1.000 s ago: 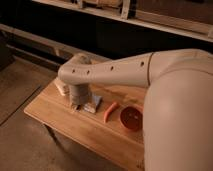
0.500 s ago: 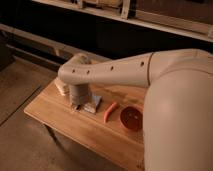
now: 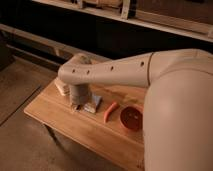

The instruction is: Place the ceramic cup in the ceramic bowl

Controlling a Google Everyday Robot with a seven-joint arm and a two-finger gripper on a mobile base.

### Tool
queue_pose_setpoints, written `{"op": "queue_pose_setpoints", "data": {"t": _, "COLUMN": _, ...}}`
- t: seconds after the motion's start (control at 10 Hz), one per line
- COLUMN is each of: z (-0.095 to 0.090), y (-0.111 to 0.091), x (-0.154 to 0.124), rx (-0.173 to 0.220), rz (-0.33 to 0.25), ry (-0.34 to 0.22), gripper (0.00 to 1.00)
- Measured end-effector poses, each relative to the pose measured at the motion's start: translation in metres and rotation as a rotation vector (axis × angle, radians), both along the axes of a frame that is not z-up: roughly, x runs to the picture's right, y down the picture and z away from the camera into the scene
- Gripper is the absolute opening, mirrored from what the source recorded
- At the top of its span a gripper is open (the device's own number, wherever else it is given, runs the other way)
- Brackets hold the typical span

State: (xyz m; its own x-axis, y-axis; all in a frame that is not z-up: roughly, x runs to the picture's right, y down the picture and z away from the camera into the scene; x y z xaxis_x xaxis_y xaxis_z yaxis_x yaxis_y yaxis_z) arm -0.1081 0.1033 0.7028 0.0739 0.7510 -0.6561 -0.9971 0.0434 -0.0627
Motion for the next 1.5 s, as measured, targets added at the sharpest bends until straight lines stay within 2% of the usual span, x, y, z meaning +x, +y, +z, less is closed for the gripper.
{"op": "queue_pose_setpoints", "data": {"t": 1.2, "z": 0.0, "y": 0.0, "x": 0.001, "rx": 0.001, "rz": -0.002, "ry": 0.009, "gripper": 0.65}}
{"op": "queue_pose_setpoints", "data": {"t": 1.3, "z": 0.0, "y": -0.003, "x": 0.002, "rx": 0.004, "rz": 0.003, "ry": 0.032, "gripper": 0.65}}
{"op": "queue_pose_setpoints", "data": {"t": 1.4, "z": 0.006, "y": -0.02, "x": 0.014, "rx": 0.028, "rz": 0.029, "ry": 0.094, "gripper": 0.65}}
{"op": "queue_pose_setpoints", "data": {"t": 1.5, "z": 0.01, "y": -0.034, "x": 0.02, "rx": 0.043, "rz": 0.052, "ry": 0.124, "gripper": 0.65}}
